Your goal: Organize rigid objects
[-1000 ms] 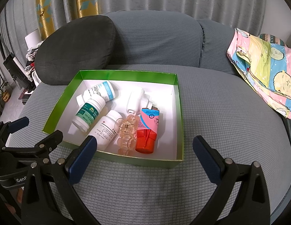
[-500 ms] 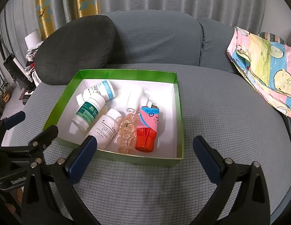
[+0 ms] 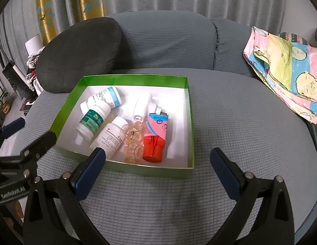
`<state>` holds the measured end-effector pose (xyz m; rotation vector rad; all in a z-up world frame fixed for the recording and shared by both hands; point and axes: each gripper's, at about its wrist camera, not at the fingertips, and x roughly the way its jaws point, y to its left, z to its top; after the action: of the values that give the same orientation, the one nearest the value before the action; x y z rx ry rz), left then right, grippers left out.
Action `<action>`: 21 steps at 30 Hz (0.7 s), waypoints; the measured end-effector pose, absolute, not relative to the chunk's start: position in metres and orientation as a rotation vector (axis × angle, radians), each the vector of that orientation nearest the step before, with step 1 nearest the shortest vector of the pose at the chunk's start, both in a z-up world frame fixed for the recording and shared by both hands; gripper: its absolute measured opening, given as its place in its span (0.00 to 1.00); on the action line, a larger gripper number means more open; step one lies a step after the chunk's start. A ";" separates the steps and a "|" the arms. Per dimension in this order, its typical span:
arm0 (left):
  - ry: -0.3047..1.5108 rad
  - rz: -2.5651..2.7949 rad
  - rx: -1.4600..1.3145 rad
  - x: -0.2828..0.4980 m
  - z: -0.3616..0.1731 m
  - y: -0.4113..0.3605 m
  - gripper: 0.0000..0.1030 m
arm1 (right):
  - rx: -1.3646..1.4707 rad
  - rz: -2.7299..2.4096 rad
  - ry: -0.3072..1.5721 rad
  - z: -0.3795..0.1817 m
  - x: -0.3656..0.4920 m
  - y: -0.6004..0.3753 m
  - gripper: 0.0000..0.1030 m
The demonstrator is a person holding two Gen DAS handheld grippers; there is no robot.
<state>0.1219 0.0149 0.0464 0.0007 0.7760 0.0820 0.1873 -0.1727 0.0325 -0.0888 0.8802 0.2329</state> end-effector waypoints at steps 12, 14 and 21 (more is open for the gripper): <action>0.724 0.086 0.037 0.116 0.052 0.005 0.99 | -0.082 0.228 0.884 0.031 0.188 -0.174 0.99; 0.713 0.103 0.049 0.115 0.054 0.004 0.99 | -0.080 0.227 0.885 0.031 0.187 -0.174 0.99; 0.714 0.113 0.042 0.115 0.054 0.005 0.99 | -0.082 0.224 0.882 0.031 0.187 -0.174 0.99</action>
<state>0.1151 0.0047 0.0540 0.0424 0.7139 0.1131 0.1875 -0.1741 0.0311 -0.0815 0.8819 0.2245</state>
